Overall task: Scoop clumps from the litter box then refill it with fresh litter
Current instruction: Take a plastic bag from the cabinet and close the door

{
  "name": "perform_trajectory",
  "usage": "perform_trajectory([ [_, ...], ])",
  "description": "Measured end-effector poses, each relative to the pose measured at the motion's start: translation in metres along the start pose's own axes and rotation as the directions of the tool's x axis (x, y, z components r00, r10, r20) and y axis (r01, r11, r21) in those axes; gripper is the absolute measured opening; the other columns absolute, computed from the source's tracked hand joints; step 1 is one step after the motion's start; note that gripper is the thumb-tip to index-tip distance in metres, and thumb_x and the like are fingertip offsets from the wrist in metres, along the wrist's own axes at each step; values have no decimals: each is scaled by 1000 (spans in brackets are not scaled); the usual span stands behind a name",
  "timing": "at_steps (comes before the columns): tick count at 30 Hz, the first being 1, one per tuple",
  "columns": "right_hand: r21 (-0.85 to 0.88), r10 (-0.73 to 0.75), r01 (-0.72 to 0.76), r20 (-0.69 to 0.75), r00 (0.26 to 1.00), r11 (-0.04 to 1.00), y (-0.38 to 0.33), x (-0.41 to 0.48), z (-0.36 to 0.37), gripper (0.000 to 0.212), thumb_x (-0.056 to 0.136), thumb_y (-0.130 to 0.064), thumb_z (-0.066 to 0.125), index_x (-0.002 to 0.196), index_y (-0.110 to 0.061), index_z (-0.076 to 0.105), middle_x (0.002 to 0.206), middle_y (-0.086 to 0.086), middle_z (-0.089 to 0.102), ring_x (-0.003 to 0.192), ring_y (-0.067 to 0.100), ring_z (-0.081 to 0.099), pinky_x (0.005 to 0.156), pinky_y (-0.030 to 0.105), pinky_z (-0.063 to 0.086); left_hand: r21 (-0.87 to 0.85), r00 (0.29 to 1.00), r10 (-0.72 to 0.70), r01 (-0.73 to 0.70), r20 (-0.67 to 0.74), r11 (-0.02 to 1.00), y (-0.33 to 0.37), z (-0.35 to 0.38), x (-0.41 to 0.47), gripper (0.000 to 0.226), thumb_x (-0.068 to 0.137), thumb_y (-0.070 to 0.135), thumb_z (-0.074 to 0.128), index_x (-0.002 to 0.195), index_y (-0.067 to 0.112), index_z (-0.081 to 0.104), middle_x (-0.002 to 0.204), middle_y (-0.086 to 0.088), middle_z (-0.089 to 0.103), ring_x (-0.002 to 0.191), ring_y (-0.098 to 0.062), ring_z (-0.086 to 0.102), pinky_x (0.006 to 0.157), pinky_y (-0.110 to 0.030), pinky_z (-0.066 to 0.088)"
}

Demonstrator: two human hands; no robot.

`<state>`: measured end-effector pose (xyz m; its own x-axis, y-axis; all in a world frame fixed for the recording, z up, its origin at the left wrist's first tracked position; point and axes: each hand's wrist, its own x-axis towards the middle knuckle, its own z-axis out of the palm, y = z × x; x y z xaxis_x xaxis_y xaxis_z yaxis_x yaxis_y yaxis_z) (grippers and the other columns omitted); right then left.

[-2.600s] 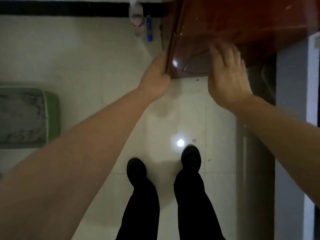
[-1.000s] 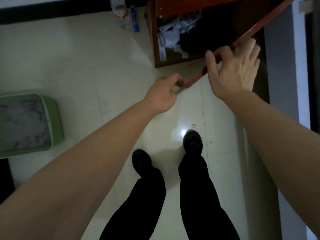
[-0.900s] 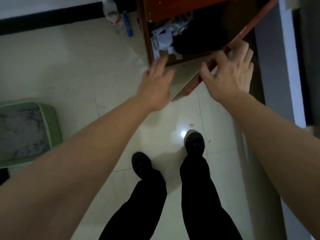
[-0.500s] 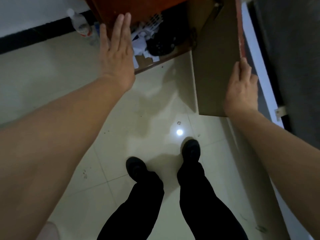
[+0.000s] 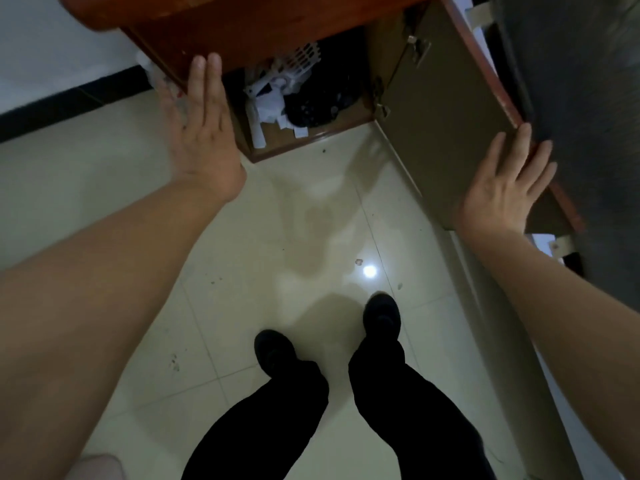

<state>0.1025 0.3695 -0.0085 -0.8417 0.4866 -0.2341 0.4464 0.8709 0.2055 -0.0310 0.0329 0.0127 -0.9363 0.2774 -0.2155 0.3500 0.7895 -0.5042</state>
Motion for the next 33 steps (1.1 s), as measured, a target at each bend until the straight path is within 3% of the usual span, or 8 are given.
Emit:
perform_trajectory([
  [6,34,-304,306,-70,950,951,-71,27,19,86,88,-19,51,156,-12,1,161,18,-16,149,39,-12,118,53,-3,-244,990,102,-122,-93,962,18,22,14,79,90,24,48,153,5,3,161,-17,2,144,-37,14,112,-56,20],
  [16,258,-444,452,-93,891,854,-181,132,102,71,93,-20,53,155,-11,19,159,20,16,143,41,20,115,53,27,-414,991,49,-97,-124,905,76,145,85,80,84,22,55,151,1,17,159,-23,9,142,-42,19,112,-51,28],
  [22,415,-485,549,-259,835,725,-256,199,144,59,99,-29,45,153,-17,23,134,20,49,111,41,56,89,50,51,-599,998,61,-31,30,800,116,221,135,78,87,20,60,151,8,17,158,-21,5,140,-41,23,107,-46,34],
  [24,552,-440,538,-313,842,637,-285,213,148,58,102,-37,41,154,-22,20,129,19,58,107,39,61,88,46,53,-662,998,52,-16,35,749,125,241,147,71,88,18,58,149,12,22,158,-18,7,137,-41,30,104,-45,37],
  [26,638,-428,492,-268,863,592,-310,223,148,59,102,-47,36,155,-27,19,138,16,55,119,37,56,97,43,48,-681,998,37,12,57,732,133,258,153,71,87,16,58,148,13,23,159,-17,7,134,-40,36,103,-45,39],
  [28,595,-460,499,-231,857,630,-328,232,155,58,101,-53,34,152,-26,29,140,17,52,123,37,53,96,40,45,-664,990,45,55,132,745,142,270,155,77,86,14,55,152,11,15,161,-16,1,140,-37,29,108,-45,36],
  [30,431,-475,549,-275,836,716,-335,242,169,49,100,-50,38,134,-17,52,128,19,58,112,37,58,84,36,47,-637,972,72,91,225,766,153,279,157,77,89,13,50,153,4,8,161,-16,-1,145,-34,19,114,-44,30],
  [33,255,-483,535,-239,842,806,-330,251,204,36,101,-31,41,108,-4,64,112,21,63,103,36,62,71,31,40,-572,971,42,102,234,814,161,289,165,64,91,15,46,148,-2,21,157,-19,17,142,-33,23,112,-43,33],
])
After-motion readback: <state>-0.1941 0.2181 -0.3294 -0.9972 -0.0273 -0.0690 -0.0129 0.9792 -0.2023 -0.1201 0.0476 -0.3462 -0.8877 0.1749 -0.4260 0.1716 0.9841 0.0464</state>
